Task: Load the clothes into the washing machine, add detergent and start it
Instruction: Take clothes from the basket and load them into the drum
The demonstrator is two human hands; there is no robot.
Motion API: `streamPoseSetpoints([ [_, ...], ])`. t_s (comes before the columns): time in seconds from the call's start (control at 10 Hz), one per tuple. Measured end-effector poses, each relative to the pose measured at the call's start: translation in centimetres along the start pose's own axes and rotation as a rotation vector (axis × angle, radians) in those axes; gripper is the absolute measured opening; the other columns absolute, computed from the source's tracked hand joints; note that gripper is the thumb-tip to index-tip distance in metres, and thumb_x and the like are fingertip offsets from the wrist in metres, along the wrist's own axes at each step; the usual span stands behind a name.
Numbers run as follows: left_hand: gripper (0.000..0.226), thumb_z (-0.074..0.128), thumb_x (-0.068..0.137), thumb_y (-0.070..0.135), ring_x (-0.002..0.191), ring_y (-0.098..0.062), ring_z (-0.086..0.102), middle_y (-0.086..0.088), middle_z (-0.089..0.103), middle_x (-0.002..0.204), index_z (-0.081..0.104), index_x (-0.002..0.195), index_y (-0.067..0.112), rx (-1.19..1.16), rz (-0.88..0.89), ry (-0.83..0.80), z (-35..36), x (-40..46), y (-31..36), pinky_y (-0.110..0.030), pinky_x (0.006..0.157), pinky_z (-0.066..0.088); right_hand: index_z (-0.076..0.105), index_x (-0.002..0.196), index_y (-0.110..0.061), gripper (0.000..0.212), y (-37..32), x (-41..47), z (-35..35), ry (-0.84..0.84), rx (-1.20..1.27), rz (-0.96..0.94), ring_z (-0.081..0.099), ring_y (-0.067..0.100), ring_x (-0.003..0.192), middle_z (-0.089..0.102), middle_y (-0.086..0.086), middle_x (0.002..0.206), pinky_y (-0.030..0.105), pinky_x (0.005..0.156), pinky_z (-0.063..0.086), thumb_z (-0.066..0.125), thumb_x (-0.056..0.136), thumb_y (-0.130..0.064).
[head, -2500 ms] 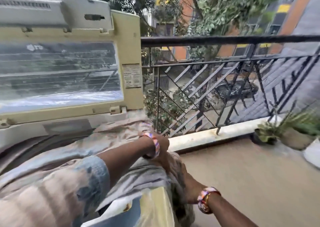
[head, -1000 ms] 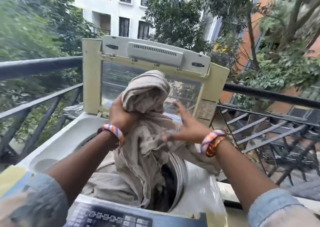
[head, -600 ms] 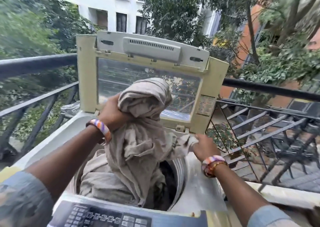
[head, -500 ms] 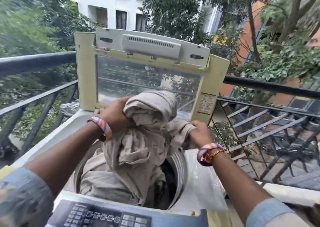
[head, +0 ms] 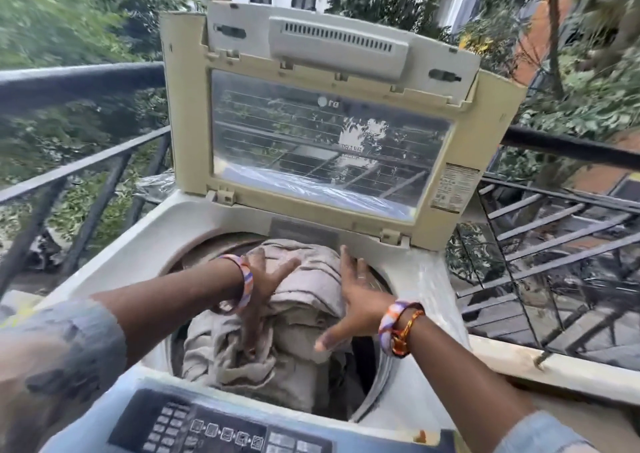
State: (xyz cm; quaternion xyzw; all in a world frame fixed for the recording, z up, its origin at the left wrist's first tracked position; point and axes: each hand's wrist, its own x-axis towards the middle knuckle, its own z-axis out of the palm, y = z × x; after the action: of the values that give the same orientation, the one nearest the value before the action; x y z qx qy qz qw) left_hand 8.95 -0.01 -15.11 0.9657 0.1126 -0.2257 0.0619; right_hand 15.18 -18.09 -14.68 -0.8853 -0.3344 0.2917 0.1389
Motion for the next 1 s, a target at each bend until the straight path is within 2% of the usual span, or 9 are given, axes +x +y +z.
streamPoseSetpoints([
  [0.1,0.108,0.051,0.082,0.060,0.139,-0.041,0.025,-0.018,0.015,0.155,-0.056,0.067,0.066,0.093,-0.047,0.027,4.3,2.2,-1.3,-0.047,0.113,0.029,-0.030,0.140,-0.027,0.138,-0.5,2.5,2.5,-0.079,-0.196,-0.048,-0.013,0.033,0.143,-0.032,0.015,0.149,0.046,0.119,0.007,0.081,0.060,-0.047],
  [0.2,0.144,0.075,0.052,0.066,0.143,-0.038,0.016,-0.029,-0.003,0.154,-0.042,0.129,0.032,0.188,-0.066,-0.227,5.1,2.2,-1.1,-0.037,0.115,0.021,-0.031,0.139,-0.023,0.135,-1.0,4.8,4.5,-0.200,-0.314,-0.015,-0.008,0.036,0.144,-0.028,0.021,0.149,0.047,0.118,0.008,0.079,0.064,-0.046],
  [0.3,0.138,0.082,0.063,0.035,0.142,-0.047,0.005,-0.033,-0.022,0.148,-0.034,0.139,0.026,0.196,-0.053,-0.257,5.4,4.0,-1.0,-0.046,0.117,0.018,-0.033,0.139,-0.023,0.129,-1.1,6.9,5.3,-0.270,-0.381,0.082,-0.007,0.043,0.142,-0.030,0.022,0.149,0.051,0.114,0.013,0.075,0.071,-0.044],
  [0.5,0.138,0.080,0.059,0.034,0.138,-0.056,-0.004,-0.031,-0.022,0.150,-0.032,0.139,0.030,0.150,-0.010,-0.280,8.1,8.3,-2.1,-0.062,0.111,0.015,-0.030,0.140,-0.022,0.128,0.5,11.7,7.8,-0.297,-0.302,0.199,-0.012,0.043,0.141,-0.034,0.015,0.149,0.052,0.116,0.011,0.077,0.072,-0.035],
  [0.6,0.111,0.067,0.078,0.033,0.139,-0.054,-0.004,-0.026,-0.020,0.152,-0.022,0.144,0.035,0.061,-0.059,-0.259,10.1,10.4,-2.3,-0.066,0.109,0.015,-0.035,0.137,-0.023,0.134,1.9,13.8,10.0,-0.281,-0.280,0.281,-0.015,0.046,0.139,-0.037,0.020,0.146,0.055,0.115,0.008,0.079,0.068,-0.036],
  [0.7,0.091,0.053,0.090,0.028,0.140,-0.051,-0.004,-0.023,-0.018,0.154,-0.019,0.145,0.034,0.051,-0.076,-0.250,11.1,11.5,-1.4,-0.068,0.108,0.016,-0.041,0.131,-0.017,0.134,3.1,15.0,11.9,-0.267,-0.334,0.291,-0.021,0.046,0.138,-0.035,0.021,0.146,0.057,0.115,0.002,0.076,0.070,-0.040],
  [0.8,0.101,0.056,0.089,0.019,0.142,-0.045,-0.009,-0.022,-0.025,0.152,-0.029,0.141,0.033,0.077,-0.086,-0.278,12.1,11.8,-0.7,-0.072,0.104,0.019,-0.046,0.123,-0.014,0.133,4.3,15.5,13.3,-0.265,-0.366,0.308,-0.024,0.046,0.137,-0.038,0.018,0.146,0.058,0.113,0.000,0.074,0.072,-0.042],
  [0.9,0.082,0.037,0.097,0.010,0.144,-0.040,-0.011,-0.020,-0.025,0.152,-0.028,0.141,0.034,0.063,-0.088,-0.236,13.5,11.8,0.2,-0.072,0.104,0.017,-0.058,0.104,-0.020,0.134,5.3,15.4,14.4,-0.245,-0.342,0.371,-0.021,0.045,0.138,-0.038,0.024,0.144,0.052,0.115,-0.001,0.072,0.075,-0.038],
  [1.0,0.089,0.043,0.094,0.010,0.144,-0.041,-0.010,-0.021,-0.025,0.152,-0.029,0.140,0.034,0.112,-0.074,-0.207,13.6,11.6,0.8,-0.073,0.104,0.016,-0.045,0.128,-0.029,0.131,5.5,14.7,13.2,-0.285,-0.275,0.390,-0.015,0.043,0.141,-0.039,0.017,0.145,0.051,0.117,0.010,0.074,0.073,-0.036],
])
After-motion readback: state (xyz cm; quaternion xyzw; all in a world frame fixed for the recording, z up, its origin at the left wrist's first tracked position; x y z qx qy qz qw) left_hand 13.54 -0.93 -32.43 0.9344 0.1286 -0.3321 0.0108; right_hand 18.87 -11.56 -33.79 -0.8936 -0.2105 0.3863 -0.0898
